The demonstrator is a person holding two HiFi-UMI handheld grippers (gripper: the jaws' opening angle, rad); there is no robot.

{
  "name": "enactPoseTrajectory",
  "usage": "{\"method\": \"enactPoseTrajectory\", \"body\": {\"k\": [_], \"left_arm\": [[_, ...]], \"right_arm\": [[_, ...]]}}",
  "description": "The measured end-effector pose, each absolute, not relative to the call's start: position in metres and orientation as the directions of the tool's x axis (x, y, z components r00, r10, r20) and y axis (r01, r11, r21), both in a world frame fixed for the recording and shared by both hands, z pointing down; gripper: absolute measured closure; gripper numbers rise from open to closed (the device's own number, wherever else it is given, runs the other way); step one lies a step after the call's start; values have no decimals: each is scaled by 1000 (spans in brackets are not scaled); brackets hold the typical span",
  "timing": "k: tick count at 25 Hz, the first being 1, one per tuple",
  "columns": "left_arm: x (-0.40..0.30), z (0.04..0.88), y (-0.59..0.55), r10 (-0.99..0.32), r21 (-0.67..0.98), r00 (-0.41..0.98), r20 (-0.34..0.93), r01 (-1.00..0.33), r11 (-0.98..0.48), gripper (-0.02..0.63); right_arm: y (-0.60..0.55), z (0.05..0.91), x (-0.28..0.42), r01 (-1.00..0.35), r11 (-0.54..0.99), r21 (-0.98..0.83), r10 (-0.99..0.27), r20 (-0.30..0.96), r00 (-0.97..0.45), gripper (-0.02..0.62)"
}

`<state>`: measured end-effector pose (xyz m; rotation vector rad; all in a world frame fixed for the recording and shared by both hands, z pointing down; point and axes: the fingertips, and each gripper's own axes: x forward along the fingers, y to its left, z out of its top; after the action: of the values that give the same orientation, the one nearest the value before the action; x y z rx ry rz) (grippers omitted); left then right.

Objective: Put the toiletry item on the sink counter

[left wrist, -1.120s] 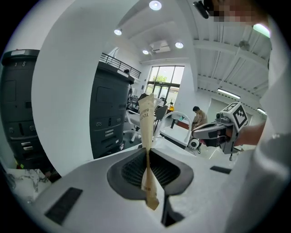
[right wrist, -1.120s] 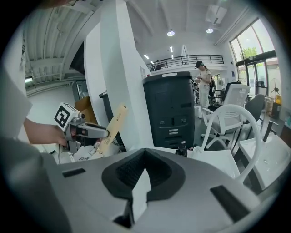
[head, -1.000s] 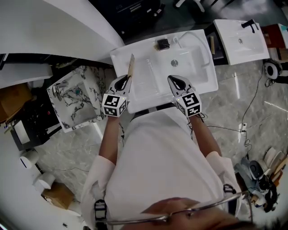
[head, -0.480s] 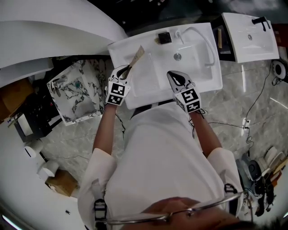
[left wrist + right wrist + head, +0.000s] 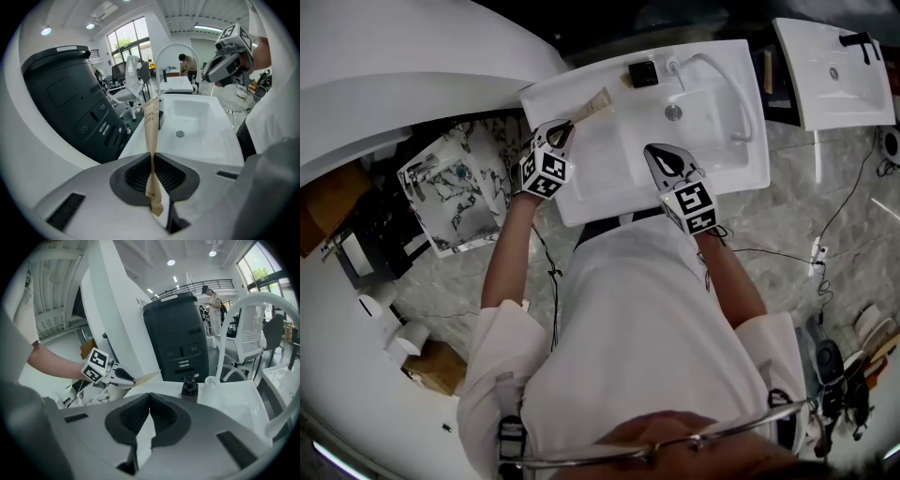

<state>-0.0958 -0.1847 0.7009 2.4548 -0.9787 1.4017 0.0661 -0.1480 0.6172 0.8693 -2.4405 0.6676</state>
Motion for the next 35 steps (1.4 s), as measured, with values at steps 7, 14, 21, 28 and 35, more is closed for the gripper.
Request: {"method": "enactPoseTrajectory", "body": {"k": [7,14,21,28,35], "left_arm": [[-102,736,-215,-428,-244,283,858,-508,-826,575],[-111,773,-236,-401,-290,213,891,-413,-863,575],[-110,802,-240,-372,-297,172,912,-347,-890,575],[-112,820,-247,-358,-308,123,926,-304,-901,575],[-114,829,-249,-326,-274,104,940,-339,-900,545]], "right_arm": [[-156,628,69,-659,687,-305,-423,570,-705,589],[-159,639,68,-644,691,-328,-393,577,-716,589],[-159,650,70,-639,682,-355,-373,583,-722,589],[-154,661,74,-636,679,-368,-350,599,-720,589],[-155,664,80,-638,672,-377,-347,601,-720,589]]}}
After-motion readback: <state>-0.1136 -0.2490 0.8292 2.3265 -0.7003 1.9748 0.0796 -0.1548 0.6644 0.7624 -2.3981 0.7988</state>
